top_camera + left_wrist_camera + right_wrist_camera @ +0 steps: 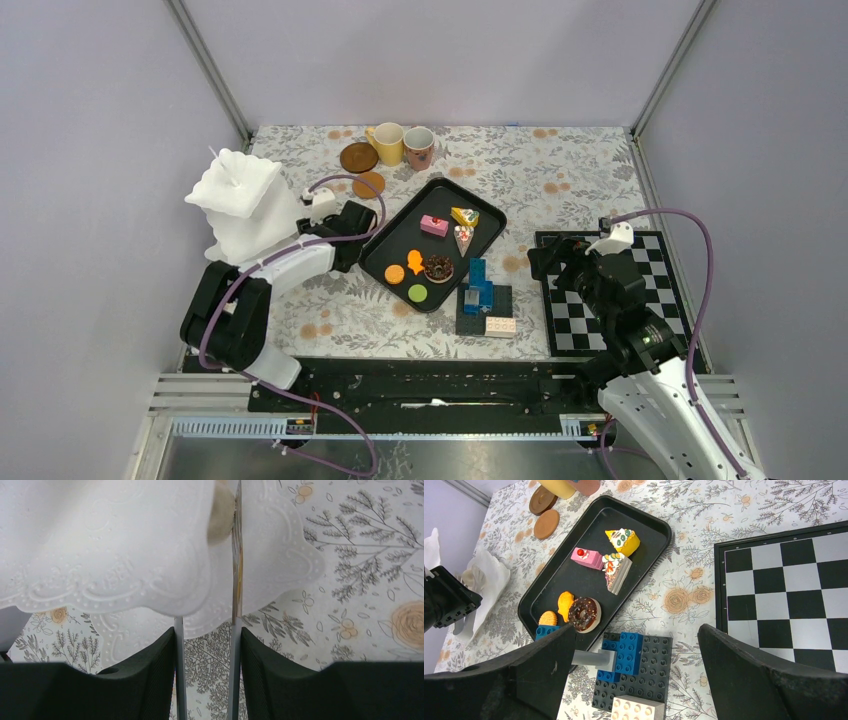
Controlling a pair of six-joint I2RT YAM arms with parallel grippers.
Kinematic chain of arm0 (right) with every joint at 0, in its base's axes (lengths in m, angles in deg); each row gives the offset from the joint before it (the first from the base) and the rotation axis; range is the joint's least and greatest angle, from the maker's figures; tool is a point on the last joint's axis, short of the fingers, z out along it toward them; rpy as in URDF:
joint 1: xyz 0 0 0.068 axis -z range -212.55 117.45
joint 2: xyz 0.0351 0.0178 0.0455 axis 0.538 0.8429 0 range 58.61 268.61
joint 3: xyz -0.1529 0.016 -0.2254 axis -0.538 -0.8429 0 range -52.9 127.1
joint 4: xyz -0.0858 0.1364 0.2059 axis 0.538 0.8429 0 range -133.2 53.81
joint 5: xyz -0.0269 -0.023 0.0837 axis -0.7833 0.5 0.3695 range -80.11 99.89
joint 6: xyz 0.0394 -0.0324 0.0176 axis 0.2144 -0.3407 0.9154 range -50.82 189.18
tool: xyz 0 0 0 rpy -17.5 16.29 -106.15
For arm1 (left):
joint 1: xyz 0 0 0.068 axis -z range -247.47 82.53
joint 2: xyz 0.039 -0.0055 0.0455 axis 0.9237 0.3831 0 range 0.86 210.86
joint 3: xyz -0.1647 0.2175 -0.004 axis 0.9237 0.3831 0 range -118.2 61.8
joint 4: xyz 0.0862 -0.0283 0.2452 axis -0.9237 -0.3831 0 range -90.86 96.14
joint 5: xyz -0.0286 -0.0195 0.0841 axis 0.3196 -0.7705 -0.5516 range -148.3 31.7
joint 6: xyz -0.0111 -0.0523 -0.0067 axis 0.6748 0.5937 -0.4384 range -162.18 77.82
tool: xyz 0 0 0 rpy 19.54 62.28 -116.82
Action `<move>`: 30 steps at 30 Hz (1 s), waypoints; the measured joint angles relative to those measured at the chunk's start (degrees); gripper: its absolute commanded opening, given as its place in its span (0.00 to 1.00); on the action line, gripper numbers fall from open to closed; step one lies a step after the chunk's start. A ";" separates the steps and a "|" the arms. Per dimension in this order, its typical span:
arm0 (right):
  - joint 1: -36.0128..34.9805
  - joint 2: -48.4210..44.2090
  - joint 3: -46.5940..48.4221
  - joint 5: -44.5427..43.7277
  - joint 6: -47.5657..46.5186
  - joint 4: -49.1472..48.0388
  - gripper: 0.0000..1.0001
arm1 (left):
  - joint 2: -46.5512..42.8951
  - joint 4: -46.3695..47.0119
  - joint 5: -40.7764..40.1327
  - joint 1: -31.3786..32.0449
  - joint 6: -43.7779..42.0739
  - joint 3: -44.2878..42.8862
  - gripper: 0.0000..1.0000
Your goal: Serve the afternoon tea
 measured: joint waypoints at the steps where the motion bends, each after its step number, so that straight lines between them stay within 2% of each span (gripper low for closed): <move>1: 0.00 -0.02 0.00 0.00 -0.02 0.00 0.98 | 0.13 0.50 0.02 -0.59 -0.22 0.09 0.43; 14: 0.00 -0.52 -0.28 0.00 -0.15 -0.02 0.98 | 2.38 4.96 1.46 -3.26 -1.92 0.09 0.45; 21: 0.00 -0.61 -0.44 0.02 -0.13 -0.02 0.98 | 2.45 6.38 2.84 -3.96 -2.51 0.09 0.52; 30: 0.00 -0.61 -0.44 0.02 -0.13 -0.02 0.98 | 2.60 7.08 3.37 -4.39 -2.80 0.09 0.55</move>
